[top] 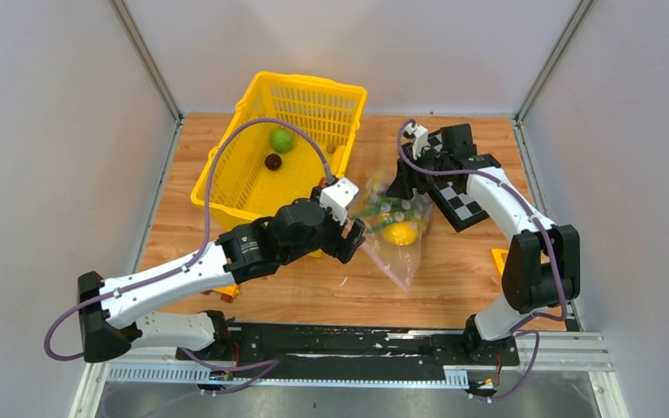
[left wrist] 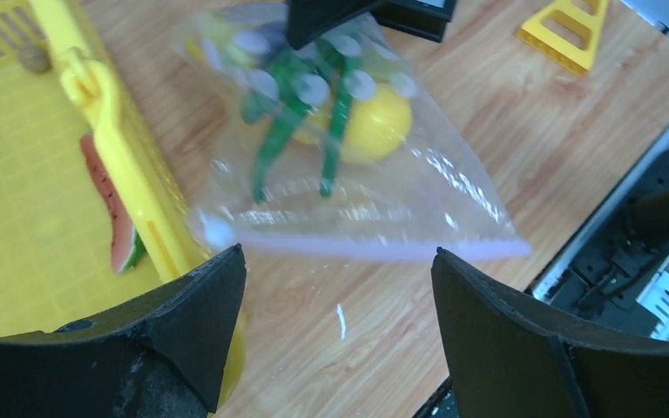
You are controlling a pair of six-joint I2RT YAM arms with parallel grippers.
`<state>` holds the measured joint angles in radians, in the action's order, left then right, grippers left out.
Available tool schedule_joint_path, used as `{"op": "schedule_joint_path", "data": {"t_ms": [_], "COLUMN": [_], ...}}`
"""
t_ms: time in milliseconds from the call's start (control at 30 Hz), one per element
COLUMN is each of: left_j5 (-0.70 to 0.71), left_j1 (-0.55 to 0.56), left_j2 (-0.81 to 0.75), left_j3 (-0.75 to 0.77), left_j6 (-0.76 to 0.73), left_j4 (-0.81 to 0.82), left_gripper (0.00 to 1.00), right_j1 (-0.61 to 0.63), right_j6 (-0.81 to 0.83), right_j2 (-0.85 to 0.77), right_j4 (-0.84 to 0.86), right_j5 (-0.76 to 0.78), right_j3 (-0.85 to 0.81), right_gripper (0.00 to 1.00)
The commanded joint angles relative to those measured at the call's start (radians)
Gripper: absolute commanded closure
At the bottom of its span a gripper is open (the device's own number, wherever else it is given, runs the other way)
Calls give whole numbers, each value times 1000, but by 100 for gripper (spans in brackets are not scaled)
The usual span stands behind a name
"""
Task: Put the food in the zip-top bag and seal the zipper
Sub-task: Place the zipper food storage bag at the center of the board, then reset both arms
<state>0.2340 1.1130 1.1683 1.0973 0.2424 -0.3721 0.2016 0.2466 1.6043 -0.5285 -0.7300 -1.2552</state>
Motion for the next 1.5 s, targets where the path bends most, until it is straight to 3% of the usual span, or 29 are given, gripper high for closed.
{"op": "schedule_joint_path", "data": {"t_ms": [0,67,167,267,333,467,567,667,767,967,1300,1467], "left_j5": [207,256,344,328,259,109,55,46,82,271,289,228], "left_j1": [-11,-11,-12,-12,-12,-11,-11,-11,-12,-41,-421,-698], "left_j2": [-86,-121,-139,-150,-154,-149,-151,-155,-156,-159,-287,-298], "left_j3": [-99,-134,-154,-153,-144,-105,-70,-20,27,83,74,84], "left_j6": [62,57,63,53,31,0,-18,-46,-84,-140,-52,66], "left_j4": [-94,-98,-157,-144,-106,-38,-8,6,8,-23,-129,-233], "left_gripper": [20,27,28,28,24,4,0,0,0,0,0,0], "right_j1": [23,58,105,111,111,97,70,30,-11,-47,-49,-48], "right_j6": [111,138,147,89,44,-50,-123,-184,-238,-301,-297,-301], "right_j2": [-44,-12,30,13,-40,-200,-317,-406,-476,-570,-645,-646], "right_j4": [-91,-153,-226,-214,-150,50,189,247,266,276,283,255], "right_j5": [-138,-105,10,90,130,252,407,539,669,765,788,831], "right_j3": [-40,-73,-126,-156,-140,-15,80,139,169,200,234,212], "right_gripper": [47,47,47,44,41,32,17,11,8,8,8,8]}}
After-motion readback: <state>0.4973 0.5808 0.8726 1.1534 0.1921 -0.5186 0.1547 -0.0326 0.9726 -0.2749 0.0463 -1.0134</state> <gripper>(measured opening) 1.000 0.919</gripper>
